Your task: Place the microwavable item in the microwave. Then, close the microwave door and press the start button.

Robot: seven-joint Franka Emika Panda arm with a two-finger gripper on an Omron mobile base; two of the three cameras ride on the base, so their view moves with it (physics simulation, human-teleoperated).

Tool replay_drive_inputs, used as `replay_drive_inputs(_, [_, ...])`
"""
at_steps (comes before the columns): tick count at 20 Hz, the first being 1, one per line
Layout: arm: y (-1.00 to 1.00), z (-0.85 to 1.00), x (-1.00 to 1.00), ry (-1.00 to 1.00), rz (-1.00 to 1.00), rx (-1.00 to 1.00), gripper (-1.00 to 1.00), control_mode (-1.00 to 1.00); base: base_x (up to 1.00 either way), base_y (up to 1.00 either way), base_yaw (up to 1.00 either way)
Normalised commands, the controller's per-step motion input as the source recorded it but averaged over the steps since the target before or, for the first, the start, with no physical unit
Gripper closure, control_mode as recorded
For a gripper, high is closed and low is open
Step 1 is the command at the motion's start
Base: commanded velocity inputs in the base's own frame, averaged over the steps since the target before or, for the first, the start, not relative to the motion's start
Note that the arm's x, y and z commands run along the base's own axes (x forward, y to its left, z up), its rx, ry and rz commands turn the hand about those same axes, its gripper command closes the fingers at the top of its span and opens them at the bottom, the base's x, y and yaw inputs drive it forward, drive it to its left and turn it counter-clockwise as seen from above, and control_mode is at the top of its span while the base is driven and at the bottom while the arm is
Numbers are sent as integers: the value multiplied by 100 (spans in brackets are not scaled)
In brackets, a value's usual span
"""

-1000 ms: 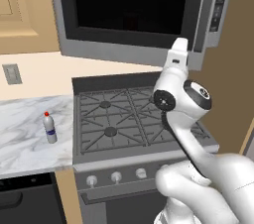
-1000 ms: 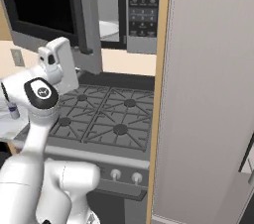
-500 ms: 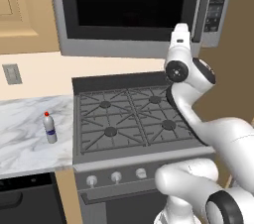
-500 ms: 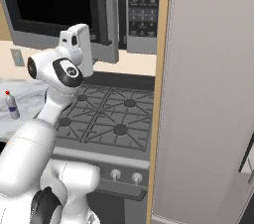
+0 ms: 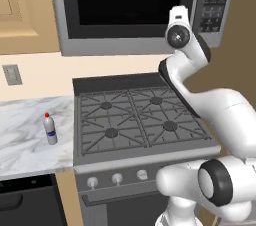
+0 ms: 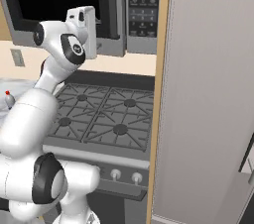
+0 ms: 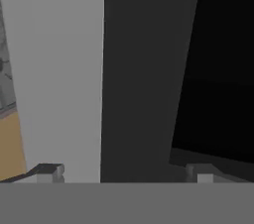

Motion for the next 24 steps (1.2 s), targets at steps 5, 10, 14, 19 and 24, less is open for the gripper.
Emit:
replay_drive_inputs(5, [0, -4, 32, 0, 1, 0, -100, -100, 0, 0, 0])
replay_drive_inputs(10, [0, -18, 57, 0, 2, 0, -100, -100, 0, 0, 0])
replay_drive_inputs(14, [0, -42, 64, 1, 3, 0, -100, -100, 0, 0, 0])
replay_drive_inputs(19, [0, -37, 35, 1, 4, 0, -100, -100, 0, 0, 0])
replay_drive_inputs(24, [0, -2, -59, 0, 6, 0, -100, -100, 0, 0, 0])
